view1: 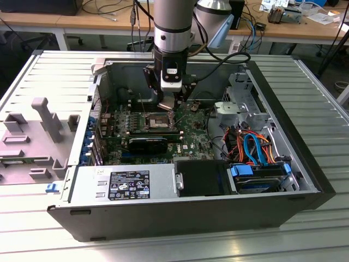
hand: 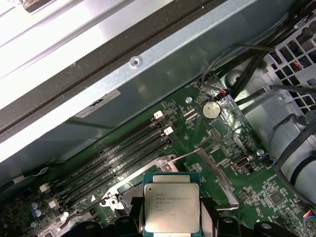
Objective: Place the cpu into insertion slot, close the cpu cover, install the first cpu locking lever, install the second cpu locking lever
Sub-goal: 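Place the cpu into insertion slot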
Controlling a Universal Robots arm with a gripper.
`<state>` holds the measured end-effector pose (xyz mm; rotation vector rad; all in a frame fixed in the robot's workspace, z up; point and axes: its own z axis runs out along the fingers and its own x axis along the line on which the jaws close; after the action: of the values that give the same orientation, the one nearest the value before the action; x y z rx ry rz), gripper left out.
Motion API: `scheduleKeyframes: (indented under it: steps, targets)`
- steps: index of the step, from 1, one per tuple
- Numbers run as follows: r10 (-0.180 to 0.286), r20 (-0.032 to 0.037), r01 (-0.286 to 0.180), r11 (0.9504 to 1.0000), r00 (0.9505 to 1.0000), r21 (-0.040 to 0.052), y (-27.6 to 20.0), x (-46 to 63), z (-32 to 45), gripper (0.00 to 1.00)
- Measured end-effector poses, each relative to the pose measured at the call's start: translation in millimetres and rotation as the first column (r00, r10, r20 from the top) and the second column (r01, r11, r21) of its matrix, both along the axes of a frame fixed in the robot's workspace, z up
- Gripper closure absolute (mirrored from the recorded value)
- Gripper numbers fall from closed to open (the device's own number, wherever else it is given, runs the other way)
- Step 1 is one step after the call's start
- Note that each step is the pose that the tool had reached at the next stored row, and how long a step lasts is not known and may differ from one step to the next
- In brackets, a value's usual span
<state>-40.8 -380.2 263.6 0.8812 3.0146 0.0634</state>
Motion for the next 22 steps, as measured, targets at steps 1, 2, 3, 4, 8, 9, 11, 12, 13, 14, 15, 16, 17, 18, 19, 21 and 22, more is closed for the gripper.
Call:
scheduleKeyframes:
  steps: [1, 2, 3, 4, 8, 9, 11, 12, 13, 14, 15, 16, 17, 18, 19, 21, 22]
  targets:
    - [-0.001, 0.0, 0.001, 1.0, 1.0, 0.0, 0.0, 0.0, 0.0, 0.46]
    - [-0.001, 0.0, 0.001, 1.0, 1.0, 0.0, 0.0, 0.0, 0.0, 0.46]
    - [-0.002, 0.0, 0.002, 1.0, 1.0, 0.0, 0.0, 0.0, 0.0, 0.46]
    - [-0.003, 0.0, 0.003, 1.0, 1.0, 0.0, 0.0, 0.0, 0.0, 0.46]
    - [-0.005, 0.0, 0.005, 1.0, 1.0, 0.0, 0.0, 0.0, 0.0, 0.46]
    - [-0.006, -0.0001, 0.006, 1.0, 1.0, 0.0, 0.0, 0.0, 0.0, 0.46]
    - [-0.007, 0.0, 0.007, 1.0, 1.0, 0.0, 0.0, 0.0, 0.0, 0.46]
    - [-0.008, 0.0, 0.008, 1.0, 1.0, 0.0, 0.0, 0.0, 0.0, 0.46]
    - [-0.009, 0.0, 0.009, 1.0, 1.0, 0.0, 0.0, 0.0, 0.0, 0.46]
    - [-0.01, 0.0, 0.01, 0.9999, 0.9999, 0.0, 0.0, 0.0, 0.0, 0.46]
    - [-0.011, 0.0, 0.011, 0.9999, 0.9999, 0.0, 0.0, 0.0, 0.0, 0.46]
    - [-0.012, 0.0, 0.012, 0.9999, 0.9999, 0.0, 0.0, 0.0, 0.0, 0.46]
    - [-0.012, 0.0, 0.012, 0.9999, 0.9999, 0.0, 0.0, 0.0, 0.0, 0.46]
    - [-0.013, 0.0, 0.013, 0.9999, 0.9999, 0.0, 0.0, 0.0, 0.0, 0.46]
    - [-0.013, 0.0, 0.013, 0.9999, 0.9999, 0.0001, 0.0, 0.0, 0.0, 0.46]
    - [-0.014, 0.0, 0.014, 0.9999, 0.9999, 0.0, 0.0, 0.0, 0.0, 0.46]
    - [-0.015, 0.0, 0.015, 0.9999, 0.9999, 0.0001, 0.0, 0.0, 0.0, 0.46]
